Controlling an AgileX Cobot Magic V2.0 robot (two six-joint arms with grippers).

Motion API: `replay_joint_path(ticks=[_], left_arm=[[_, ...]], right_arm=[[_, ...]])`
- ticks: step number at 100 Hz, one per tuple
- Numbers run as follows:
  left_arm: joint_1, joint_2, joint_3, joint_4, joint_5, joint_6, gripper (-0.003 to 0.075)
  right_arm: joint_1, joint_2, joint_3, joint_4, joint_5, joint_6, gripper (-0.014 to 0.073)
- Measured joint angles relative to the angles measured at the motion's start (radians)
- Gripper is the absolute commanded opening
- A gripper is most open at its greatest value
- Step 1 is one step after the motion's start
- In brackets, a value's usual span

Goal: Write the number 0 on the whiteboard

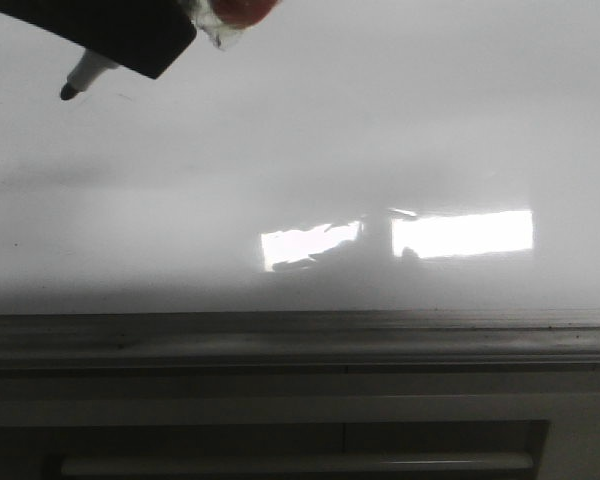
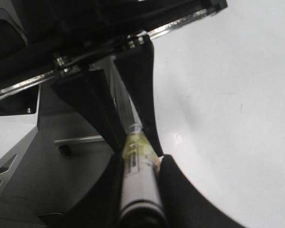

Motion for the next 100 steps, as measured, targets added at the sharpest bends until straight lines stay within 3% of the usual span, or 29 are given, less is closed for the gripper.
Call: replay_joint_path(ticks=[15,25,35,47,64,79,90,100], left_arm=[[0.0,-0.004,0.0,-0.018,-0.007,-0.095,0.044],[0.0,-0.025,0.0,-0.022,-0.011,-0.195,0.052],[0.0,-0.064,0.009,-0.027,-0.018,-0.25,0.0475],[0.0,-0.14,0.06,-0.029,-0.078,-0.304,0.0358],[0.027,-0.297,0.206,-0.034,-0.308,-0.464,0.0187],[0.098,-0.417,0.352,-0.05,-0.494,-0.592,-0.0018],[0.158,-0.464,0.428,-0.083,-0.558,-0.626,-0.002],[0.198,-0.474,0.455,-0.103,-0.565,-0.634,-0.002]], right_arm=[[0.0,-0.017,0.005,0.006,0.006,0.012,-0.0053],[0.0,-0.063,0.043,0.006,-0.018,0.027,-0.0053],[0.0,-0.143,0.112,0.006,-0.075,0.046,-0.0053],[0.0,-0.255,0.213,0.006,-0.171,0.067,-0.0053],[0.0,-0.42,0.317,0.01,-0.353,0.093,-0.0053],[0.0,-0.473,0.337,0.03,-0.595,0.096,-0.0053],[0.0,-0.446,0.337,0.041,-0.71,0.096,-0.0053],[0.0,-0.377,0.315,0.049,-0.703,0.096,-0.0049]])
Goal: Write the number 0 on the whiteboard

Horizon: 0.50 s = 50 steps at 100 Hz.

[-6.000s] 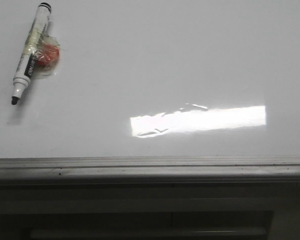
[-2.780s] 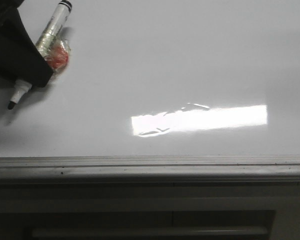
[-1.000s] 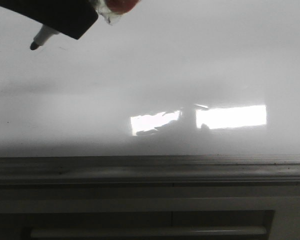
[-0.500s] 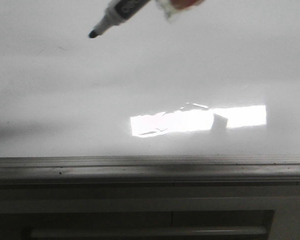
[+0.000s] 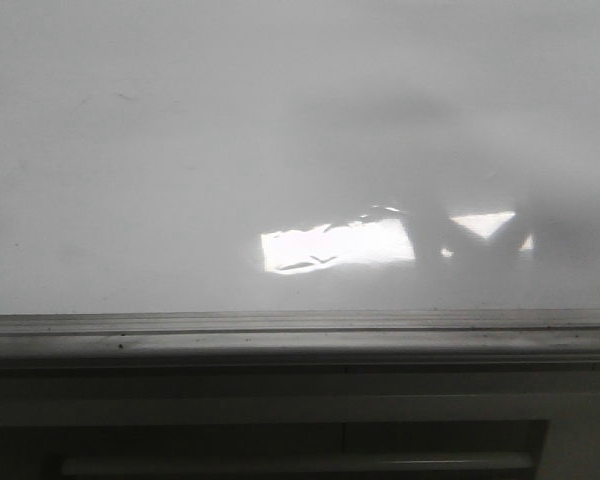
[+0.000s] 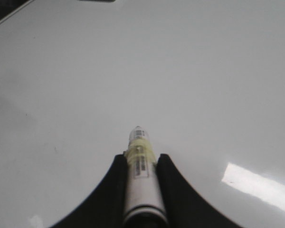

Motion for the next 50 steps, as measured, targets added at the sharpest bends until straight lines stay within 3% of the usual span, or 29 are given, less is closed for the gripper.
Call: replay_joint_path(ticks=[26,50], left_arm=[[0.016,-0.001,0.004,-0.011,0.0,-0.004,-0.002],[0.016,-0.001,0.004,-0.011,0.002,-0.004,-0.002]], right_arm=[[0.0,0.21,-0.077,0.002,0.048,0.0,-0.0049],[0.0,0.28,-0.097,0.002,0.031,0.0,-0.0049]])
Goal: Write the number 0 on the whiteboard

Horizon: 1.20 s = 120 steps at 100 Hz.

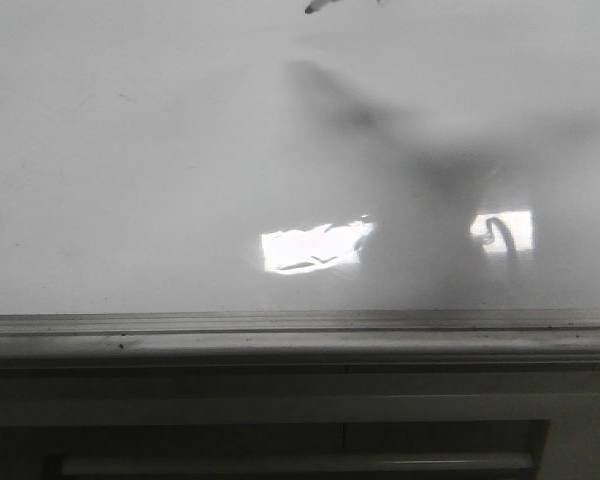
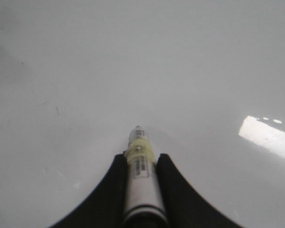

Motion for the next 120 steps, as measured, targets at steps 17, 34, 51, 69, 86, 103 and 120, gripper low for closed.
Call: replay_joint_path(ticks=[17,34,51,69,86,103,120], left_arm=[[0.0,0.0,0.0,0.0,0.0,0.0,-0.002],[0.0,0.0,0.0,0.0,0.0,0.0,-0.002],[0.0,0.0,0.0,0.0,0.0,0.0,-0.002],[0.0,0.0,0.0,0.0,0.0,0.0,-0.002],[0.0,0.0,0.0,0.0,0.0,0.0,-0.002],[0.0,0.0,0.0,0.0,0.0,0.0,-0.002],[0.0,0.0,0.0,0.0,0.0,0.0,-0.002]], right_arm=[[0.0,0.007,0.0,0.0,-0.004,0.001,-0.0049],[0.0,0.007,0.0,0.0,0.007,0.001,-0.0049],[0.0,0.004,0.0,0.0,0.099,0.001,-0.0049],[0.0,-0.039,0.0,-0.009,0.228,0.001,-0.0049],[0.0,-0.109,0.0,-0.069,0.322,0.003,-0.0049],[0.0,-0.204,0.0,-0.401,0.381,0.289,-0.0049],[0.0,-0.244,-0.002,-0.88,0.408,0.87,-0.0049]])
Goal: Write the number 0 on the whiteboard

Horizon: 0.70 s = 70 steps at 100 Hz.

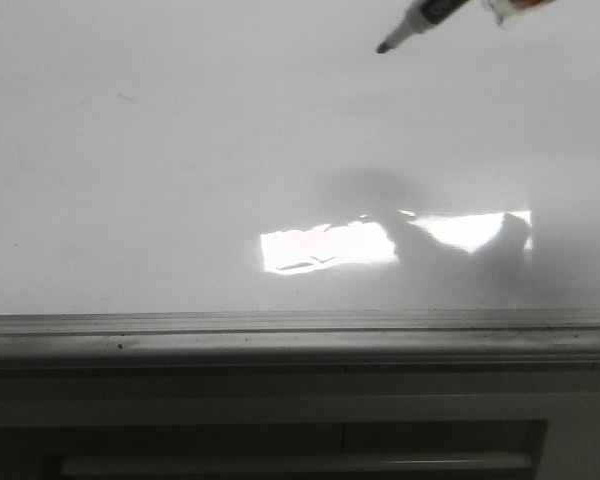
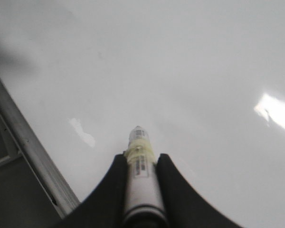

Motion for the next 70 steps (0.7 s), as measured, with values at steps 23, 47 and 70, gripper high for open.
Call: replay_joint_path(ticks=[23,47,70], left_arm=[[0.0,0.0,0.0,0.0,0.0,0.0,-0.002],[0.0,0.0,0.0,0.0,0.0,0.0,-0.002],[0.0,0.0,0.0,0.0,0.0,0.0,-0.002]], right_arm=[[0.0,0.05,-0.047,-0.12,0.015,0.233,-0.0048],[0.0,0.14,-0.081,-0.155,-0.054,0.25,-0.0048],[0.0,0.171,-0.085,-0.273,-0.102,0.25,-0.0048]])
